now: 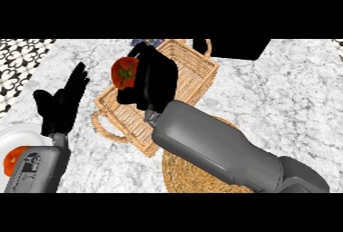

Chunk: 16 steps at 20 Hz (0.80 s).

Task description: Pick the tomato from the placemat and place it in the basket

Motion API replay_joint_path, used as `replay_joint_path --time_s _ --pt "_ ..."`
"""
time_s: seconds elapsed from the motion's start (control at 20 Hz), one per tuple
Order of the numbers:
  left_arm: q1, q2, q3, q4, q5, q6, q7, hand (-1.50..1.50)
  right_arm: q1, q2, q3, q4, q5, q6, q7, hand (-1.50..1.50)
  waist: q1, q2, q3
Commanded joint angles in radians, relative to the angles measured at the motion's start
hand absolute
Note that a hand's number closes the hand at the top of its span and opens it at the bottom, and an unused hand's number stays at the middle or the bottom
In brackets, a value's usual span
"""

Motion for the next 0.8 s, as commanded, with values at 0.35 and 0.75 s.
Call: replay_joint_path --time_s 0.35,0.75 --pt "0.014 0.006 0.030 0.054 -0.004 0.001 -0.058 0.00 -0.073 0.007 0.082 0.132 -0.262 -0.184 -0.009 1.50 -0.030 0.002 0.001" --pt "0.012 0.009 0.030 0.005 0.000 0.009 -0.009 0.00 -0.276 0.007 0.318 0.383 -0.039 0.247 -0.075 1.50 -0.031 -0.004 0.000"
